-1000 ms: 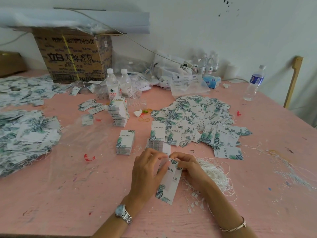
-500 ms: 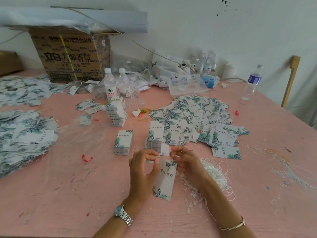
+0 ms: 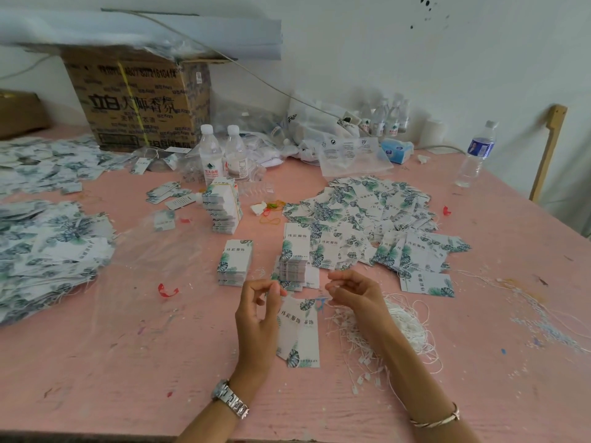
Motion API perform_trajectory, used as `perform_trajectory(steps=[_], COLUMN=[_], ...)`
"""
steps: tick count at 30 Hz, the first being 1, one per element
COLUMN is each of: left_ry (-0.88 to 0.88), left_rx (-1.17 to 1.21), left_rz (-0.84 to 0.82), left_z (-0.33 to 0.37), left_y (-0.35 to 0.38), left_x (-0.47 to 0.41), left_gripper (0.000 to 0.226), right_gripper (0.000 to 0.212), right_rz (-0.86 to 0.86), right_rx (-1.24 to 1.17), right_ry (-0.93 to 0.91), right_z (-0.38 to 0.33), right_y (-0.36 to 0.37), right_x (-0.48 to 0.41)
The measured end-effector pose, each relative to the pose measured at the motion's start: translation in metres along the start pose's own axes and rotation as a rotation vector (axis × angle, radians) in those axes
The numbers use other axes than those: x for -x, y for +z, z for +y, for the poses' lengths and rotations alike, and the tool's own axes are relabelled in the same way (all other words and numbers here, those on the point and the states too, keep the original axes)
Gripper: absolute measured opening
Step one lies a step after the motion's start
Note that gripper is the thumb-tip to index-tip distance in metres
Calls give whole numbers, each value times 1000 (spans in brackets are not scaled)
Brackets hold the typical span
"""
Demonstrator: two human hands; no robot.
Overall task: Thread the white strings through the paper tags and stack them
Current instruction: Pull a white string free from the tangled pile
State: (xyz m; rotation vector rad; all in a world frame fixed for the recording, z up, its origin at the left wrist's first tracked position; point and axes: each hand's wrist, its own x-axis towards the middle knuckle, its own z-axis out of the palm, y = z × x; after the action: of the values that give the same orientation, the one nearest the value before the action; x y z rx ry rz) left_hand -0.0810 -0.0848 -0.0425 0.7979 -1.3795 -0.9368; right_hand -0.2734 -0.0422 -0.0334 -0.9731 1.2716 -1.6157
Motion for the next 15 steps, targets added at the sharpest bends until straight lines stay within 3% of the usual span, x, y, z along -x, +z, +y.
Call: perform_trajectory(steps=[5,15], left_ry=[-9,-84], left_rx=[-5,-18], left_rz=[-98,-241], left_z=[0,1], left_y=[0,3], left_x=[2,2], left_gripper=[5,17], right_gripper=[16,29], right_rz=[-20,-148], right_rx=[-12,-99], right_ry=[-18,-4], right_z=[-4,-2], right_y=[5,9], right_x=[3,4])
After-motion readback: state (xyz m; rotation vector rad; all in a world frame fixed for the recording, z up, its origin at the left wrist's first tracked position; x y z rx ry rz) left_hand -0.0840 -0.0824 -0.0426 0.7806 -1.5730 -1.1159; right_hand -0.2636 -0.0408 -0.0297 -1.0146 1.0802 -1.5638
